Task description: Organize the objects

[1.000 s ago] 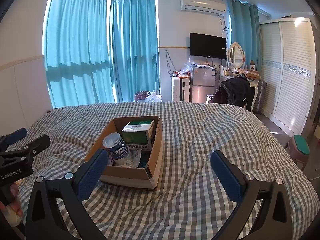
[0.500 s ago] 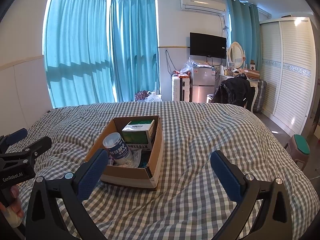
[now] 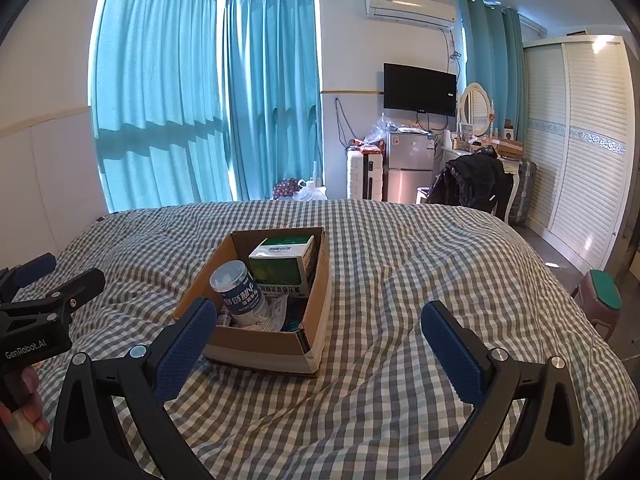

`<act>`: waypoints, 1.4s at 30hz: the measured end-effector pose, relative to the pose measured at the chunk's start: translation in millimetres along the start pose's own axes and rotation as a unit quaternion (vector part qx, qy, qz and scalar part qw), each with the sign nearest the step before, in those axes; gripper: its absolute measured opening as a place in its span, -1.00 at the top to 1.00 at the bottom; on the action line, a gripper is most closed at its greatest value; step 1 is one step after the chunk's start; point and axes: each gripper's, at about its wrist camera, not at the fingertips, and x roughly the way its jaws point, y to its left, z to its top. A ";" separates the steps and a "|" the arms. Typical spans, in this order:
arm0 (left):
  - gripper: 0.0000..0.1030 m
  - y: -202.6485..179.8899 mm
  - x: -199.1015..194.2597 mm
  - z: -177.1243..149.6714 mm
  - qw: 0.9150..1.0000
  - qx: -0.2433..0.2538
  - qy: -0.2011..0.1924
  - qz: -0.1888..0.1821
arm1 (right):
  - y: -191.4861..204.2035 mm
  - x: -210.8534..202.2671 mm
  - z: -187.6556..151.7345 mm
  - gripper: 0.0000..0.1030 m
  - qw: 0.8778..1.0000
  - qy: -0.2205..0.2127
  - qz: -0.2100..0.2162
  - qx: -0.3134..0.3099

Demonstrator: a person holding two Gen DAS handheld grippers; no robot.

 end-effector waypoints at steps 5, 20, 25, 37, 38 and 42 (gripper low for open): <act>-1.00 -1.5 0.8 1.4 1.000 0.001 0.003 0.003 | -0.3 1.6 0.9 -1.00 1.000 0.003 -0.001 -0.002; -1.00 -4.2 1.4 -3.2 1.000 0.005 0.002 0.001 | -1.8 1.4 -1.3 -1.00 1.000 0.002 -0.002 -0.001; -1.00 -5.5 1.0 -2.0 1.000 0.013 -0.001 0.008 | -3.7 0.7 -1.3 -1.00 1.000 0.003 -0.003 0.002; -1.00 -4.0 1.5 -4.3 1.000 0.006 0.002 0.008 | -3.7 2.4 -2.7 -1.00 1.000 0.005 -0.006 -0.001; -1.00 -4.7 1.7 -4.1 1.000 0.006 0.002 0.008 | -3.5 2.4 -2.8 -1.00 1.000 0.004 -0.006 -0.001; -1.00 -6.9 1.7 -4.5 1.000 0.013 0.004 0.008 | -4.0 2.6 -2.8 -1.00 1.000 0.006 -0.006 0.001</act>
